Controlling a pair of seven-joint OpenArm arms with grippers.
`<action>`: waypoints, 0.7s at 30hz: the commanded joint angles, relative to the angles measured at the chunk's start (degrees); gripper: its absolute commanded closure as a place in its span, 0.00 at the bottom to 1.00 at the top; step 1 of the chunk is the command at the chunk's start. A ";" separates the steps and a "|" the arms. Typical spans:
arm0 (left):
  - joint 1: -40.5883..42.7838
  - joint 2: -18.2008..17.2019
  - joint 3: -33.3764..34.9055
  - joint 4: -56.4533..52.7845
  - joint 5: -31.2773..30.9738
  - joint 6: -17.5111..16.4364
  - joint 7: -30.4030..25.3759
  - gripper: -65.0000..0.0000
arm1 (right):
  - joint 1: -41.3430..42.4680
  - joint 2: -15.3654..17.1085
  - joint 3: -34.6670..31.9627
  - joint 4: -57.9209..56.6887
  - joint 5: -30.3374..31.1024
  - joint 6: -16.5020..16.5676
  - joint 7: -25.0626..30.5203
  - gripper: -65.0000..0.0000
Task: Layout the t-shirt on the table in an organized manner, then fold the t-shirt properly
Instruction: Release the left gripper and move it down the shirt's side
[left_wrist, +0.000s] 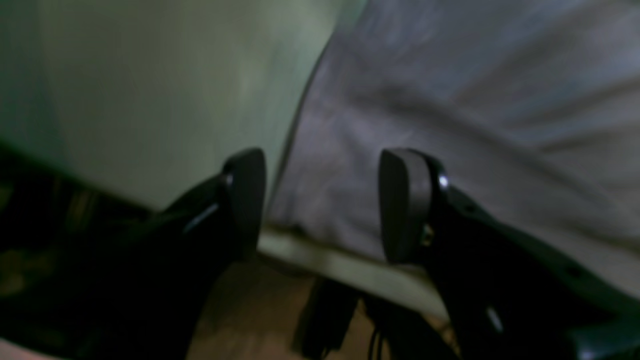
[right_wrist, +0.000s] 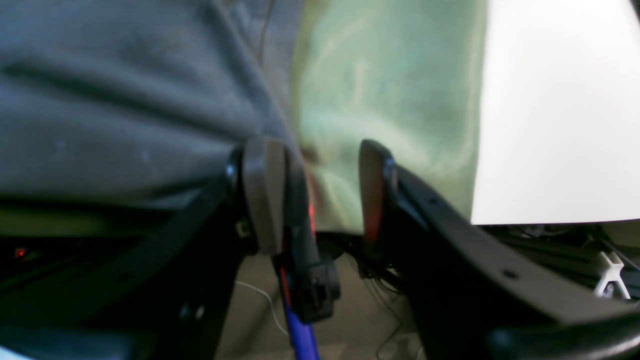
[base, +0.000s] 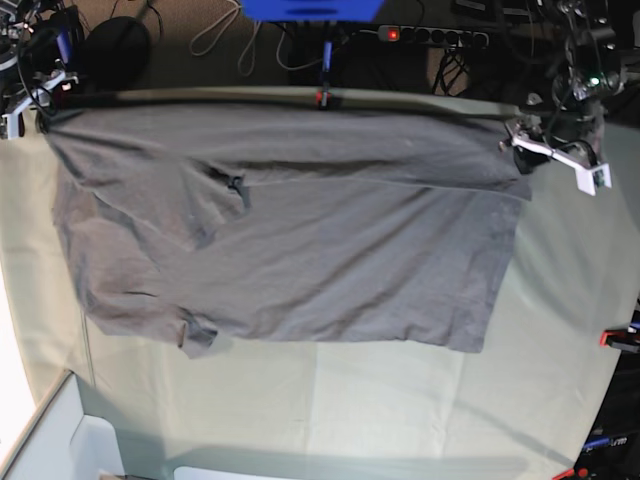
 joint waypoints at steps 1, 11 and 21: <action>-0.14 -0.50 -0.40 1.59 -0.25 -0.08 -0.72 0.46 | 0.05 0.73 0.87 1.51 0.55 -0.40 1.39 0.61; -17.28 -0.24 -0.22 -4.04 0.36 0.10 -1.08 0.46 | 7.61 0.64 4.12 1.16 0.38 -0.40 0.87 0.61; -49.46 -1.56 0.75 -44.74 3.62 -0.43 -4.86 0.46 | 9.46 0.55 3.24 1.60 0.29 -0.40 0.87 0.61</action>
